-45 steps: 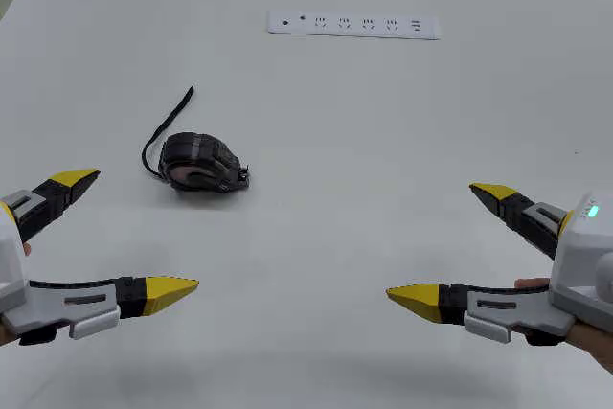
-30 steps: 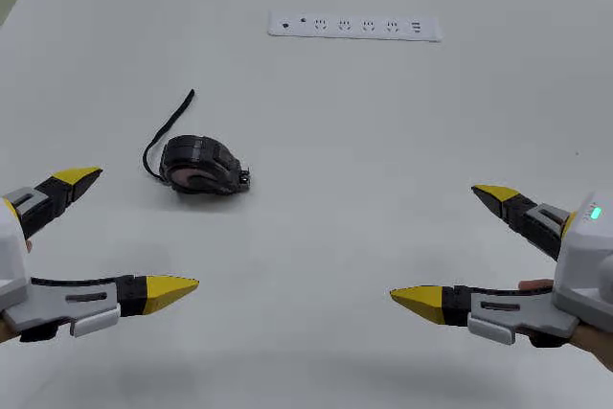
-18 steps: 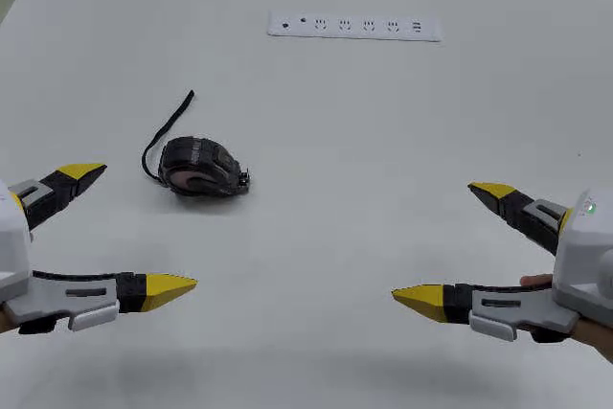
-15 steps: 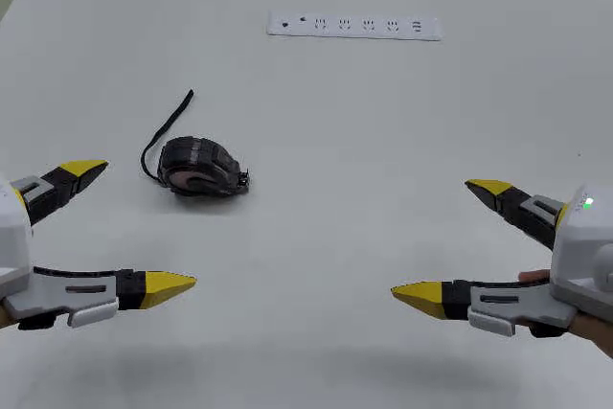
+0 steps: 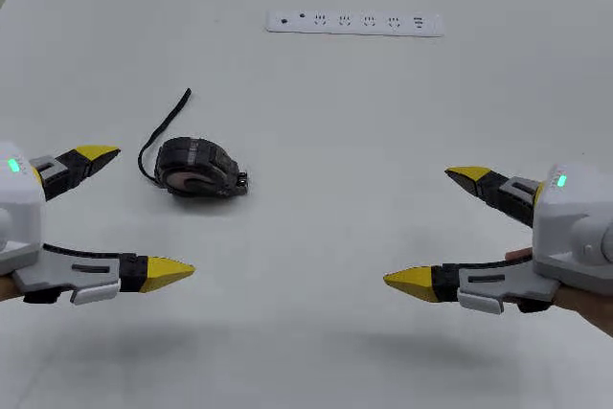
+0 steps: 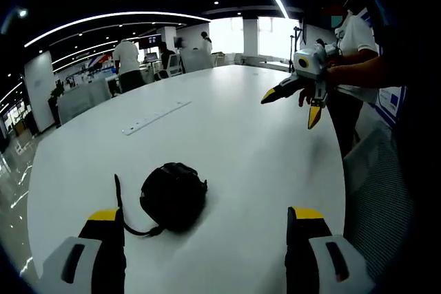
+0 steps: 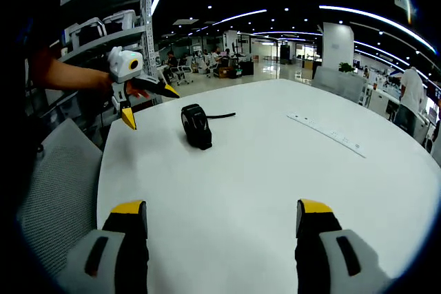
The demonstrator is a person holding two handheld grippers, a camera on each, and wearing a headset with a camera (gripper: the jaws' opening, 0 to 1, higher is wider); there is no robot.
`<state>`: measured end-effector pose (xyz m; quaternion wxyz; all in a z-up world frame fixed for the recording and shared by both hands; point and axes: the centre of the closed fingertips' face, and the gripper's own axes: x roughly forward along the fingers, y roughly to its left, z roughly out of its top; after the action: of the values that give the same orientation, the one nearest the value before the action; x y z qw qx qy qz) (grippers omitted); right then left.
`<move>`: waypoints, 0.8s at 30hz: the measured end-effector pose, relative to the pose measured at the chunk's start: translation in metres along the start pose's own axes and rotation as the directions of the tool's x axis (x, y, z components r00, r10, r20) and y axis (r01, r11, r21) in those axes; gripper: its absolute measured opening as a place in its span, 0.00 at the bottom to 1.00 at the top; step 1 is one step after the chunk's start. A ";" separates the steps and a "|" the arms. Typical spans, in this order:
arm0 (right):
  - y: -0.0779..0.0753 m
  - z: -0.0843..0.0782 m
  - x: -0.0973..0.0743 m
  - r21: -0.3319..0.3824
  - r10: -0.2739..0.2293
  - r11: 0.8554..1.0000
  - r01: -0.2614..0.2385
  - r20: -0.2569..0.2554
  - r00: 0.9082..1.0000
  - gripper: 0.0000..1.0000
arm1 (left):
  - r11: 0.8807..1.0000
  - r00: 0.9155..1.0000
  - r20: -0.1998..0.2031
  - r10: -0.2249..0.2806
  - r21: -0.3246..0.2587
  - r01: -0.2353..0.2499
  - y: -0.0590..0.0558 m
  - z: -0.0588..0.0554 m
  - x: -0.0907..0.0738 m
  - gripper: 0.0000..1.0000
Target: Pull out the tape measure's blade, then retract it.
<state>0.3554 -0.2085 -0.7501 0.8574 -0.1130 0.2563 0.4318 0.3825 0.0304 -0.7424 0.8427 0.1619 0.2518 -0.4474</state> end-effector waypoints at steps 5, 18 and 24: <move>-0.001 0.006 0.012 -0.021 0.032 0.999 -0.032 0.006 0.999 0.88 | 0.999 1.000 -0.019 -0.024 0.027 0.024 0.007 -0.001 0.008 0.92; 0.001 0.022 0.047 -0.090 0.119 0.989 -0.116 0.028 0.992 0.80 | 0.987 0.991 -0.094 -0.092 0.122 0.103 0.024 -0.005 0.032 0.82; 0.001 0.030 0.063 -0.140 0.157 0.979 -0.151 0.032 0.987 0.73 | 0.971 0.977 -0.160 -0.139 0.173 0.166 0.029 -0.012 0.041 0.76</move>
<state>0.3961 -0.1519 -0.7588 0.8169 -0.1423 0.2155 0.5158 0.4234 0.0244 -0.7742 0.7662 0.2520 0.2820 -0.5195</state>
